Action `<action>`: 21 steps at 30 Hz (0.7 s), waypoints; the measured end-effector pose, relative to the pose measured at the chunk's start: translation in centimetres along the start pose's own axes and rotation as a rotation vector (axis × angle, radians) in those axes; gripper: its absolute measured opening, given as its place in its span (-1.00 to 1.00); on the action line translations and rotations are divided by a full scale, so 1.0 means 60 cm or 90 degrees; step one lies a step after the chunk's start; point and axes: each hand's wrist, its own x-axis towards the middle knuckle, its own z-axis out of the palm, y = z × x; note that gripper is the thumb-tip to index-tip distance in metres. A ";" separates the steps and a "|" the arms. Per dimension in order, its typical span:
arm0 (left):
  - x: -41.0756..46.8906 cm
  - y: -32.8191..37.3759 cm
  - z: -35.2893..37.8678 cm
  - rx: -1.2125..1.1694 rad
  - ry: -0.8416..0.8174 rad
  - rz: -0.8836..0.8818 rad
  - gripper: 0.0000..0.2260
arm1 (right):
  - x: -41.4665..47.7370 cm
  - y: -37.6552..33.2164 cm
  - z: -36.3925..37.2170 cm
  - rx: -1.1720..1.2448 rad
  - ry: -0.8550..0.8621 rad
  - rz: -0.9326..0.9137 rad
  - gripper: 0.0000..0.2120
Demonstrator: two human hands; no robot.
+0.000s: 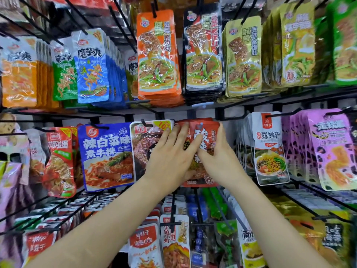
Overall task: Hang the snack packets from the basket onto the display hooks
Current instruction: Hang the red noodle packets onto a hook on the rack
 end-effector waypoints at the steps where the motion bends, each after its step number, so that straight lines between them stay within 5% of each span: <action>1: 0.000 0.000 -0.001 0.000 0.001 -0.001 -0.06 | 0.002 0.001 -0.003 0.002 -0.011 0.011 -0.26; 7: -0.008 0.000 -0.013 -0.047 0.021 -0.006 -0.13 | -0.020 -0.010 -0.027 -0.012 -0.015 0.030 -0.27; 11: -0.033 -0.006 -0.031 -0.139 0.077 -0.022 -0.38 | -0.056 -0.030 -0.047 -0.047 0.005 0.009 -0.41; 16: -0.080 -0.013 -0.086 -0.446 0.179 -0.073 -0.72 | -0.125 -0.068 -0.071 -0.094 0.107 -0.034 -0.57; 21: -0.150 0.001 -0.156 -0.731 0.237 -0.100 -0.84 | -0.232 -0.103 -0.093 -0.138 0.142 -0.043 -0.79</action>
